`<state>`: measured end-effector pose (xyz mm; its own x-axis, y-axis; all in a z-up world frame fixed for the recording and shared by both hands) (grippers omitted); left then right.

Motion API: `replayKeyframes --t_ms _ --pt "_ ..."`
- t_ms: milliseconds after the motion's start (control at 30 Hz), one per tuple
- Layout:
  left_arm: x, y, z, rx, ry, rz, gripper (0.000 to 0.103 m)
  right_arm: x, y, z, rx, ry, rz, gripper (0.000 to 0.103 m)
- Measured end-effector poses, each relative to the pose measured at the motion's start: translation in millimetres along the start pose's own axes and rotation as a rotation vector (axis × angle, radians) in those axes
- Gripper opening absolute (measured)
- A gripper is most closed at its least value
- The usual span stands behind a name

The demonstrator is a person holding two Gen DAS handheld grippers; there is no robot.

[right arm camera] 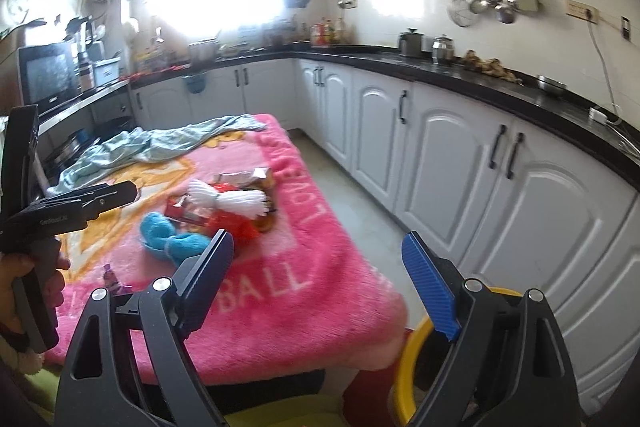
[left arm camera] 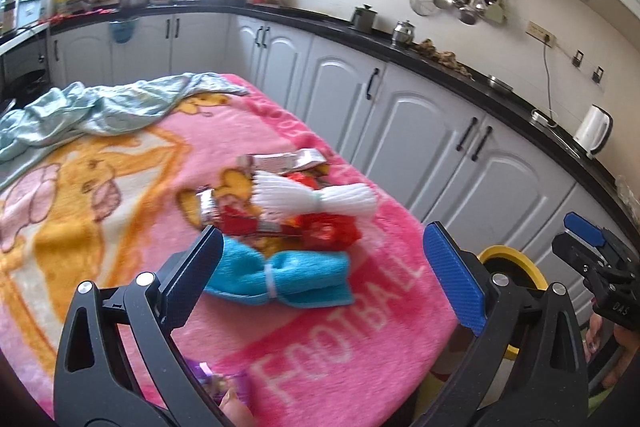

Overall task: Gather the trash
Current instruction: 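Move both open tools back over the table, then close the left tool on the purple candy wrapper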

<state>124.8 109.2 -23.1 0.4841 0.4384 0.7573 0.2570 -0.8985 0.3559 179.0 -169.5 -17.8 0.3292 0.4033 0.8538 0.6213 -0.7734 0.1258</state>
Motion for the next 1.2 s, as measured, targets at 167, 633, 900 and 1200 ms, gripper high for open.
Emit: replayKeyframes --t_ms 167,633,900,1200 --pt "-1.4 -25.6 -8.0 0.031 0.002 -0.032 0.092 13.8 -24.6 16.9 0.044 0.008 -0.038 0.084" --pt "-13.4 -87.9 -22.8 0.119 -0.016 -0.116 0.092 42.6 -70.1 75.9 0.136 -0.013 -0.056 0.084" --pt "-41.7 -109.0 -13.7 0.108 -0.141 -0.174 0.092 37.5 -81.1 99.7 0.134 -0.053 -0.080 0.084" --pt "-86.0 -106.8 15.8 0.033 -0.311 -0.238 0.092 28.4 -61.5 149.4 0.155 -0.155 0.012 0.084"
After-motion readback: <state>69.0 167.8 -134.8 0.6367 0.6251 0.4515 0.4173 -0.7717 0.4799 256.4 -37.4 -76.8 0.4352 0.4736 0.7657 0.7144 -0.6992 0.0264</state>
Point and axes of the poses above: each gripper's, at about its wrist camera, not at the fingertips, and z roughly the way its jaws point, y to its right, x to its top, the point moved 3 cm from there along z, roughly the way its jaws point, and after that the axes turned 9 degrees about -z, right-handed, at the moved point
